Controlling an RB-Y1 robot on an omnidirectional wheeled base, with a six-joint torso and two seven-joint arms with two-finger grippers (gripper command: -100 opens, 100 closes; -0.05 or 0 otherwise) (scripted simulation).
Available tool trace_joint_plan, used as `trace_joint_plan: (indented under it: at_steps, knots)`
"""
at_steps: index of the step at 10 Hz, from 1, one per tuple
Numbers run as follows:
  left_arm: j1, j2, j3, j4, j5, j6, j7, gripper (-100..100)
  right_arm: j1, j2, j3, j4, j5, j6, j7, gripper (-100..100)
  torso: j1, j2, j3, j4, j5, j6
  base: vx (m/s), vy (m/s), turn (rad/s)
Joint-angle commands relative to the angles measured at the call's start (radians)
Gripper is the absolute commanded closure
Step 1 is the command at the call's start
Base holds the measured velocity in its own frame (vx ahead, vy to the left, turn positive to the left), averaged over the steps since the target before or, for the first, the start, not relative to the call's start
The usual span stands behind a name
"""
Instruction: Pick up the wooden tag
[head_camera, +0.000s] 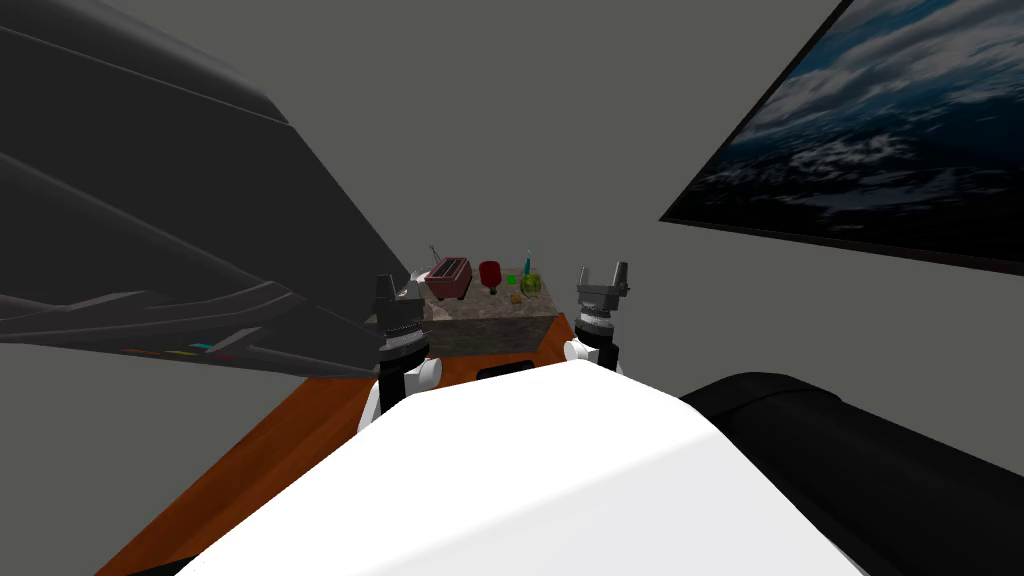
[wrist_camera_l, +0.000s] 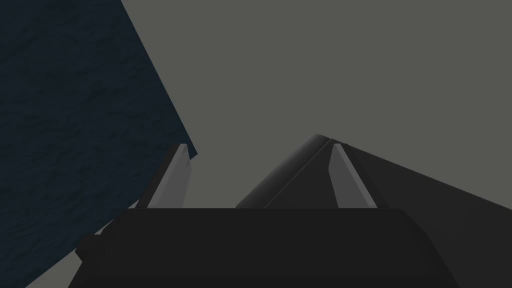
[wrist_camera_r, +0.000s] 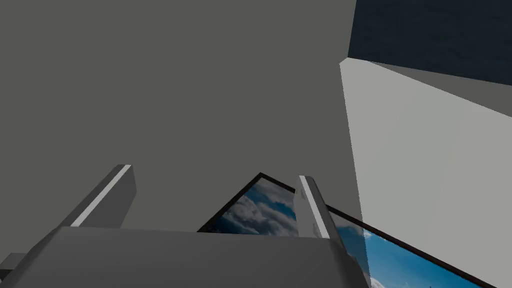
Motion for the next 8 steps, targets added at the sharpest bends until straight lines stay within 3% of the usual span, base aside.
trace_joint_plan:
  at_steps: [1, 4, 5, 8]
  knots:
    - [0.000, 0.000, 0.000, 0.000, 0.000, 0.000, 0.000, 0, -0.007, -0.044, 0.003, 0.010, 0.006, -0.005, 0.002, -100, 0.000, 0.000, 0.000, 0.000, 0.000, 0.000, -0.007, 0.014, 0.026]
    - [0.000, 0.000, 0.000, 0.000, 0.000, 0.000, 0.000, 0, -0.036, -0.136, 0.011, 0.050, 0.028, -0.026, 0.009, -100, 0.002, 0.001, 0.001, 0.000, 0.000, 0.000, -0.019, 0.034, 0.054]
    - [0.000, 0.000, 0.000, 0.000, 0.000, 0.000, 0.000, 0, -0.036, -0.146, 0.011, 0.050, 0.028, -0.026, 0.009, -100, 0.002, 0.001, 0.001, 0.000, 0.000, 0.000, -0.017, 0.027, 0.019]
    - [0.000, 0.000, 0.000, 0.000, 0.000, 0.000, 0.000, 0, -0.080, -0.241, 0.027, 0.114, 0.066, -0.058, 0.022, -100, 0.003, 0.002, 0.001, 0.000, 0.001, 0.000, -0.035, 0.053, 0.079]
